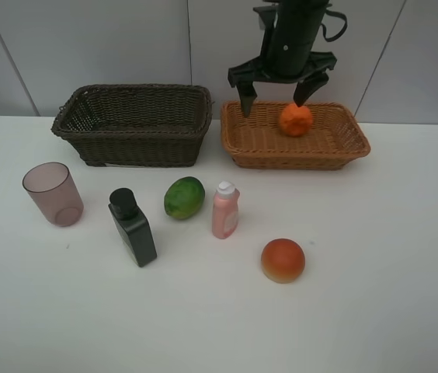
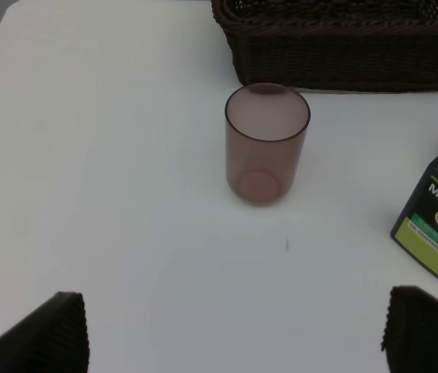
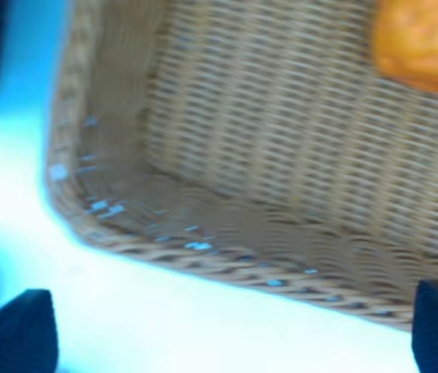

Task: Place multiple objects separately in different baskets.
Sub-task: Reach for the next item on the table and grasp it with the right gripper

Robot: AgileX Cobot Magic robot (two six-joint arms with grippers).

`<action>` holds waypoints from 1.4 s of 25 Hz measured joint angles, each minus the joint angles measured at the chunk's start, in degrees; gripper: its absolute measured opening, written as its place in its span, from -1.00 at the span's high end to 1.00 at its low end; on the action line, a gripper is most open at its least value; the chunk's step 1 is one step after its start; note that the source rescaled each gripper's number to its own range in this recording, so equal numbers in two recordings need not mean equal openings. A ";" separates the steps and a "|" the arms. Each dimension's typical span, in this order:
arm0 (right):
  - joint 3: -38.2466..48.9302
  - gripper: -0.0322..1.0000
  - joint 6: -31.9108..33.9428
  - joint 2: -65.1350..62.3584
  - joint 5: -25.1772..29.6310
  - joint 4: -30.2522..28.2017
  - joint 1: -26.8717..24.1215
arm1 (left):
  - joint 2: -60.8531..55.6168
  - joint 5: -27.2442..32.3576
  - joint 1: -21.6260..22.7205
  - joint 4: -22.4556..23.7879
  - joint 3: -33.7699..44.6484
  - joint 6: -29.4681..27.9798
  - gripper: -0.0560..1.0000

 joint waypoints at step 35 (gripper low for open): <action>64.31 -1.00 4.36 -32.27 -24.97 10.78 1.26 | 0.00 0.00 0.00 0.05 0.00 0.00 -0.97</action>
